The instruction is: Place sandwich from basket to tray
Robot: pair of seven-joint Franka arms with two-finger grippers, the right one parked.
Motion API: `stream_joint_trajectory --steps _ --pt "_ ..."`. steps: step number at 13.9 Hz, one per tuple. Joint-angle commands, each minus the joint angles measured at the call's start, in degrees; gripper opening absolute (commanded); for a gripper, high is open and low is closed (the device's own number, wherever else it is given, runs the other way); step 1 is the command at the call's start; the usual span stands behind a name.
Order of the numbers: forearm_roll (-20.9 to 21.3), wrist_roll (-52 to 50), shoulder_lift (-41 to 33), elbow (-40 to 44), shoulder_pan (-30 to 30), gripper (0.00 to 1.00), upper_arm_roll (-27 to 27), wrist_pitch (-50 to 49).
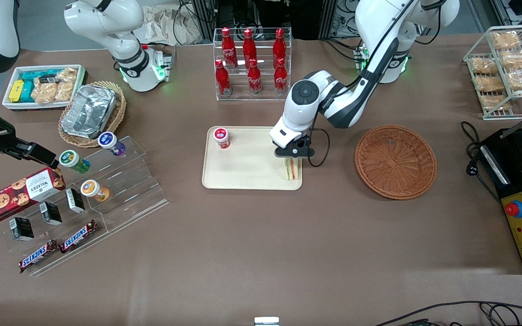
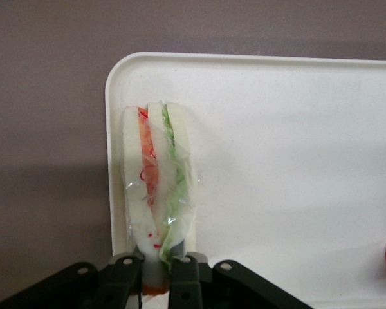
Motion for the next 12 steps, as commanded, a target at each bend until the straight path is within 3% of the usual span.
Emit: stream_joint_trajectory --steps 1,2,4,8,12 --pt "2.05 -1.52 -0.28 -0.22 -0.96 0.44 0.9 0.47" --pt "2.31 -1.44 -0.63 -0.14 -0.96 0.76 1.16 -0.23" --pt "2.4 -1.43 -2.03 0.3 -0.69 0.99 2.39 -4.16" --pt "2.31 -0.82 -7.56 1.87 0.19 0.99 4.5 -12.33" --pt "1.43 -0.56 -10.83 10.21 1.41 0.99 7.48 -25.16"
